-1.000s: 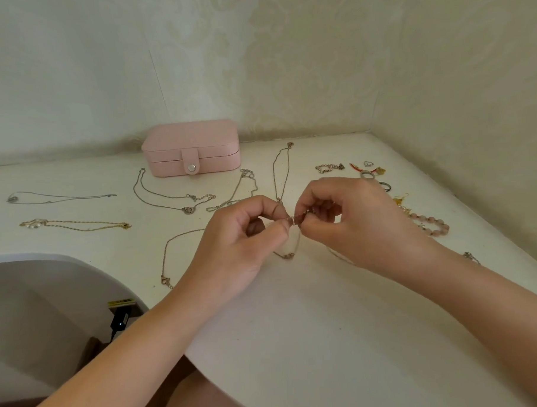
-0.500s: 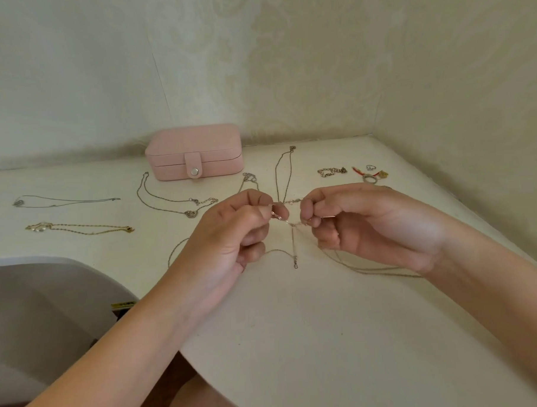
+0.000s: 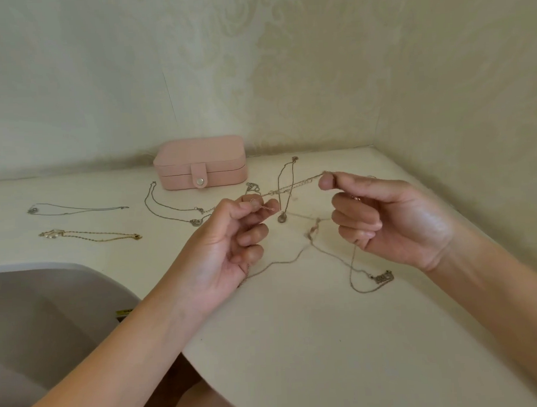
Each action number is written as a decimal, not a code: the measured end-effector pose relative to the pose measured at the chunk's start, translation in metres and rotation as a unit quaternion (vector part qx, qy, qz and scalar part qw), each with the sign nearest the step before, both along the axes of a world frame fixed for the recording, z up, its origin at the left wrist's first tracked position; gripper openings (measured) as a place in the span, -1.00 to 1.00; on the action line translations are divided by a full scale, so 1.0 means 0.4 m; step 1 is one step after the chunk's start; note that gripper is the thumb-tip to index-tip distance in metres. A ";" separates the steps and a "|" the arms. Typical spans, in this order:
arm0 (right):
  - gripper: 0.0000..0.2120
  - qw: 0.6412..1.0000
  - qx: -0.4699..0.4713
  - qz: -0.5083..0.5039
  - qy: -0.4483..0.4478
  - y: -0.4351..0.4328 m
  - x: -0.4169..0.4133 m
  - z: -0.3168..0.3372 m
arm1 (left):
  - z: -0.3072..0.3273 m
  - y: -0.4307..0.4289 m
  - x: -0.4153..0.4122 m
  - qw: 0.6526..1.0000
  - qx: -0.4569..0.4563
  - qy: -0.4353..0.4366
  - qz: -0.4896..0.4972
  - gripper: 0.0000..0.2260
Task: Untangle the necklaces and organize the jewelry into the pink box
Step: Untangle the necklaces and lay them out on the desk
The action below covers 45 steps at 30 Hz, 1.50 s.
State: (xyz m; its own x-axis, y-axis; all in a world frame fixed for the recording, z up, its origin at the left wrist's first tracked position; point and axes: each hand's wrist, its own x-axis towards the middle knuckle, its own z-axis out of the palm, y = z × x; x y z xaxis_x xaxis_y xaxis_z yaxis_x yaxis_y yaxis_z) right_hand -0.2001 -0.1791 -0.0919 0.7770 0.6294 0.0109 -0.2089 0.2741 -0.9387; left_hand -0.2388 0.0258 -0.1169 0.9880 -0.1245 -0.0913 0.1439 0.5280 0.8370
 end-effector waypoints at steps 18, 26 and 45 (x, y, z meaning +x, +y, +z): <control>-0.40 0.962 -0.207 -0.135 -0.115 -0.049 0.020 0.032 | -0.004 0.005 0.000 0.969 0.142 0.048 -0.196 -0.85; -0.44 0.974 -0.110 -0.102 -0.171 -0.087 0.024 0.062 | 0.014 0.089 0.050 0.826 0.213 0.030 -0.522 -0.81; -0.51 0.723 -0.595 0.039 -0.349 -0.019 -0.104 0.083 | 0.112 0.117 -0.002 0.488 0.831 -0.079 -0.254 -0.30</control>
State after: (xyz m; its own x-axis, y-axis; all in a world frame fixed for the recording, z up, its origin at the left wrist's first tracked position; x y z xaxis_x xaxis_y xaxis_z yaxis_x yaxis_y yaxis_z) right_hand -0.2417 -0.1866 -0.0589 0.8047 0.5583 -0.2020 0.4587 -0.8006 -0.3854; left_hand -0.2397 0.0726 -0.0720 0.8790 -0.2402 -0.4119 -0.2323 -0.9701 0.0701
